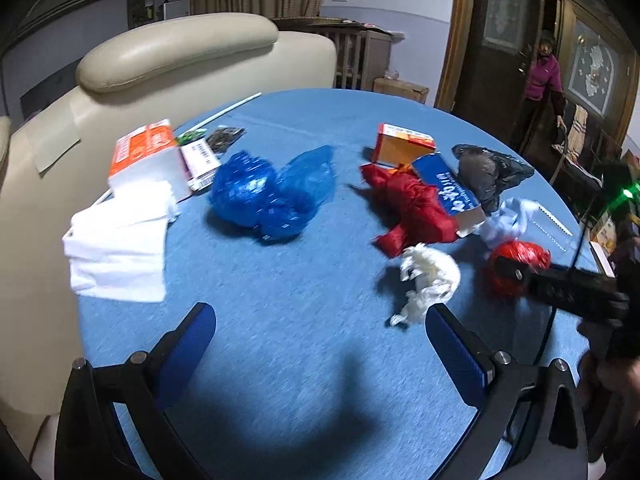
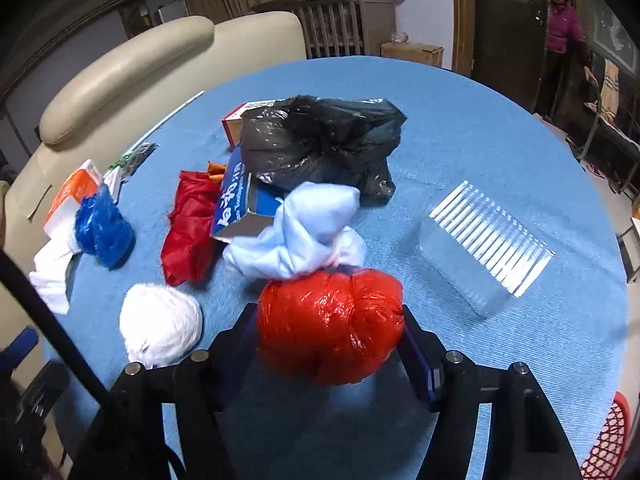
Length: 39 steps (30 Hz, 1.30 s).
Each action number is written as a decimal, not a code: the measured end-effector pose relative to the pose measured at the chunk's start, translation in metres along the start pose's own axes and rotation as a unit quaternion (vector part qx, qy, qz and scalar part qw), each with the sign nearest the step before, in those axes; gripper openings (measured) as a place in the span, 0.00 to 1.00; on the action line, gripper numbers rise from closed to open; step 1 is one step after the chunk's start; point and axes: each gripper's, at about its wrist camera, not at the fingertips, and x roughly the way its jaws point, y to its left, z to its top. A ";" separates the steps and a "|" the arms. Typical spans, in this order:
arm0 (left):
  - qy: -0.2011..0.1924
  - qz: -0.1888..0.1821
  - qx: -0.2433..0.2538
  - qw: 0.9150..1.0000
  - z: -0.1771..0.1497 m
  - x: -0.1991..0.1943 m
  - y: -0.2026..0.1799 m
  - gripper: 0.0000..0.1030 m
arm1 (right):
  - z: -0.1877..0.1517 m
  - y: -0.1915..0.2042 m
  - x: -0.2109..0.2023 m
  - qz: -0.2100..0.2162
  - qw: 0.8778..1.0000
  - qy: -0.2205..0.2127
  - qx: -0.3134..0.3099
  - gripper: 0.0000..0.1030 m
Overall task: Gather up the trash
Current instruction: 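Grasp the red plastic bag ball with the right tool while the left tool grasps the white tissue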
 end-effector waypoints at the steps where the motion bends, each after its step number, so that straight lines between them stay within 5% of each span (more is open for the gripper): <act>1: 0.000 -0.002 0.001 1.000 0.002 0.001 -0.005 1.00 | -0.002 -0.003 -0.004 0.005 1.000 -0.001 0.000 0.67; 12: 0.020 -0.018 0.010 1.000 0.008 0.019 -0.047 1.00 | -0.056 -0.047 -0.079 0.034 0.998 -0.037 0.035 0.67; 23: 0.059 0.018 0.027 0.998 0.023 0.066 -0.068 0.99 | -0.069 -0.063 -0.101 0.044 0.996 -0.052 0.051 0.67; 25: 0.076 -0.002 0.035 0.996 0.022 0.075 -0.067 0.65 | -0.072 -0.068 -0.104 0.042 0.996 -0.054 0.054 0.67; 26: 0.087 -0.015 0.033 0.996 0.021 0.077 -0.066 0.34 | -0.074 -0.071 -0.106 0.039 0.996 -0.055 0.058 0.67; 39: 0.021 -0.083 0.060 0.994 -0.005 -0.009 -0.069 0.28 | -0.133 -0.128 -0.140 -0.010 0.988 -0.064 0.143 0.67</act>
